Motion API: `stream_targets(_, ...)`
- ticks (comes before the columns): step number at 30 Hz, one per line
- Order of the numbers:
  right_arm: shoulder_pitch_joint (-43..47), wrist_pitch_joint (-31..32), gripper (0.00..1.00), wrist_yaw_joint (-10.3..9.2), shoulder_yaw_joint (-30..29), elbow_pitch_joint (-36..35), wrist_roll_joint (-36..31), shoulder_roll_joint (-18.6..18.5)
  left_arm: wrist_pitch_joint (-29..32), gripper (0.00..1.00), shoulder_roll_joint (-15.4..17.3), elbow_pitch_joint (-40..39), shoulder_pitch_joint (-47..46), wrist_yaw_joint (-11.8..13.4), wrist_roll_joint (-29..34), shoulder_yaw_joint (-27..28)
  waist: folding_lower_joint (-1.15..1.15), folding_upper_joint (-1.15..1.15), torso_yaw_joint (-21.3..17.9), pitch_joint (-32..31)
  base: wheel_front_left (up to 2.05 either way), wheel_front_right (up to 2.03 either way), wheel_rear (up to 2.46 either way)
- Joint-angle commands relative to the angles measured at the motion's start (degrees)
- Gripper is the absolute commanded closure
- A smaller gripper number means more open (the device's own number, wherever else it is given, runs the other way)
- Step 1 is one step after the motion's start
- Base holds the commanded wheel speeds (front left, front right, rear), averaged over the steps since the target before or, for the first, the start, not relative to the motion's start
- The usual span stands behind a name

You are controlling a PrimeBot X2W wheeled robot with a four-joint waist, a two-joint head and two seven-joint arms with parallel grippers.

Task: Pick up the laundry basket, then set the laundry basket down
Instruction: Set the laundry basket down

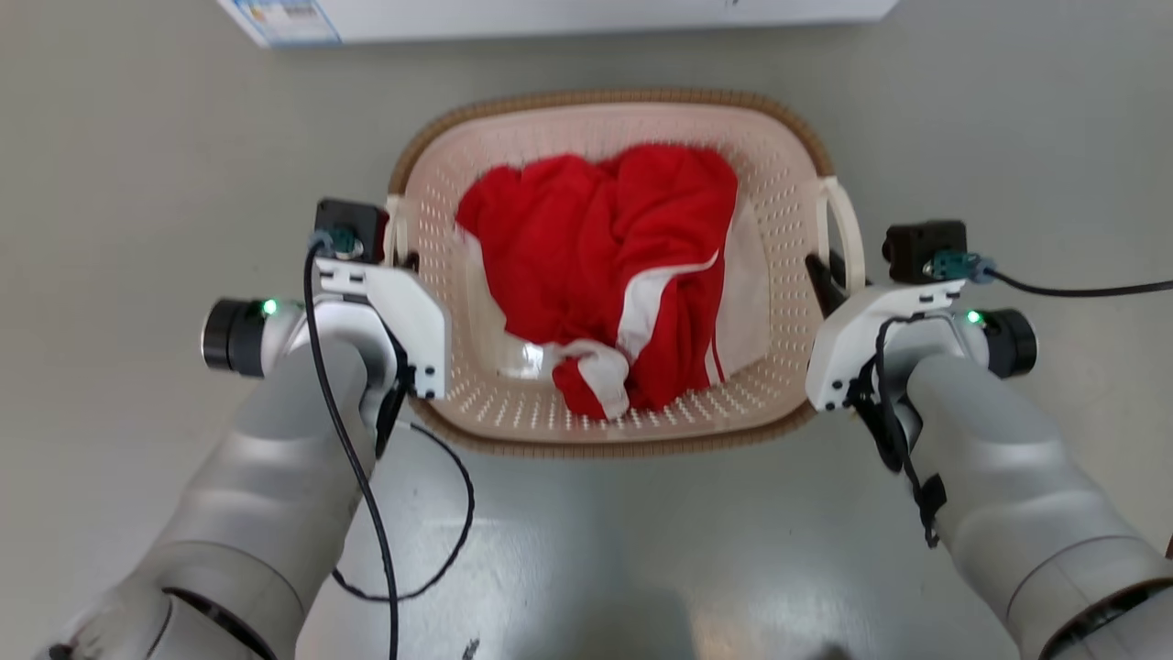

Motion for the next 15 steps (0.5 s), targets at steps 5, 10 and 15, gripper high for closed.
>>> stream_targets(5, -1.51, -1.7, 1.0, 0.43, -1.96, -0.63, -3.91, 0.61, -2.06, 1.0, 2.58, -0.57, -5.59, 0.66, 0.95, 0.44, 0.0, 0.0, 0.18, 8.03, 0.0, 0.0, 0.0)
stream_targets(10, -3.01, -2.33, 1.0, 0.43, -3.28, -0.62, -5.18, 0.61, -3.28, 1.0, 3.24, -0.55, -8.22, 1.28, 1.37, 0.25, 0.0, 0.0, 0.01, 11.47, 0.0, 0.0, 0.0)
stream_targets(15, -4.18, -3.02, 1.0, 0.43, -4.28, -0.62, -6.05, 0.61, -4.79, 1.0, 3.63, -0.54, -10.1, 1.73, 1.36, 0.52, 0.0, 0.0, -0.04, 13.89, 0.0, 0.0, 0.0)
